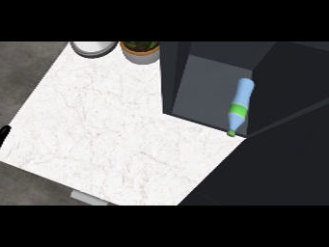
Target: Pick up the bottled water, place it into the cabinet and close the cabinet
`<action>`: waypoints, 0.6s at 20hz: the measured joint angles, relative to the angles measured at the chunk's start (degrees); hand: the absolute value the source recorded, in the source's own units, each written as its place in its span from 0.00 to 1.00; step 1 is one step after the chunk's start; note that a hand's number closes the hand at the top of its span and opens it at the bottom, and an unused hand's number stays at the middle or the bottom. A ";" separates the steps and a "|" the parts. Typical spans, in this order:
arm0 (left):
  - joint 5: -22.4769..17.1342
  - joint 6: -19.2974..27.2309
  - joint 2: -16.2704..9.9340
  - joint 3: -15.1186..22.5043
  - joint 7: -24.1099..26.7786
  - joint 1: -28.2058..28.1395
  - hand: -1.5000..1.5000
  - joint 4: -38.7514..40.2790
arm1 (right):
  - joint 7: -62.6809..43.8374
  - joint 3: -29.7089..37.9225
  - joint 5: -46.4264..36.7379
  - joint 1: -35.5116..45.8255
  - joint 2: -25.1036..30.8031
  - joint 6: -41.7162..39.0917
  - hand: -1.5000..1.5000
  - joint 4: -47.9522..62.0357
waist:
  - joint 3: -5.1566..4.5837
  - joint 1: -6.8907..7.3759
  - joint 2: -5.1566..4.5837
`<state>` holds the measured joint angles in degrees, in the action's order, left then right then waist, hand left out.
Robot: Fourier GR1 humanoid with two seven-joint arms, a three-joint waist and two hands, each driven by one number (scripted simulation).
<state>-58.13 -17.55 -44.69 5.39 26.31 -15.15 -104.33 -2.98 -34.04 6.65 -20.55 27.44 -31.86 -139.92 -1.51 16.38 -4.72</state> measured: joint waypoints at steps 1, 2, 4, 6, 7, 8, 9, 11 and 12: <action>-0.01 -0.09 -0.10 -0.14 0.00 0.08 0.00 0.13 | -0.25 0.07 0.40 0.24 -0.53 0.30 1.00 0.27 | 0.02 0.08 -0.07; 0.00 -0.18 -0.01 -0.04 0.01 0.18 0.00 0.14 | -0.64 0.26 0.73 0.64 -0.94 0.51 1.00 0.47 | 0.04 0.00 -0.09; -0.17 -0.29 -0.16 -0.20 -0.13 0.34 0.00 0.30 | -1.79 0.67 1.02 1.90 -1.61 0.81 1.00 0.75 | 0.07 -0.08 0.08; -0.36 -0.52 -0.31 -0.23 -0.34 0.39 0.00 0.51 | -3.66 1.36 1.19 4.05 -2.37 1.43 1.00 1.44 | 0.06 -0.10 0.25; -0.43 -0.59 -0.41 -0.32 -0.44 0.46 0.00 0.69 | -4.69 1.76 1.22 5.22 -2.70 1.72 1.00 1.89 | 0.05 -0.12 0.34; -0.51 -0.66 -0.42 -0.32 -0.48 0.49 0.00 0.75 | -5.84 2.03 1.24 6.46 -2.96 1.89 1.00 2.44 | 0.04 -0.08 0.44; -0.49 -0.60 -0.30 -0.26 -0.48 0.57 0.00 0.80 | -6.94 2.32 1.26 7.80 -3.23 1.99 1.00 3.16 | 0.04 -0.10 0.51; -0.57 -0.78 -0.33 -0.19 -0.63 0.60 0.00 1.00 | -9.10 2.98 1.50 10.55 -3.81 2.13 1.00 4.86 | 0.08 -0.12 0.65; -0.61 -0.77 -0.28 -0.23 -0.63 0.77 0.00 1.07 | -10.09 3.44 1.60 12.03 -4.08 2.15 1.00 5.83 | 0.10 -0.13 0.67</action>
<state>-58.73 -18.31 -44.97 5.16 25.68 -14.38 -103.26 -13.07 -30.60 8.25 -8.52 23.35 -29.71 -134.09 -1.41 16.24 -4.05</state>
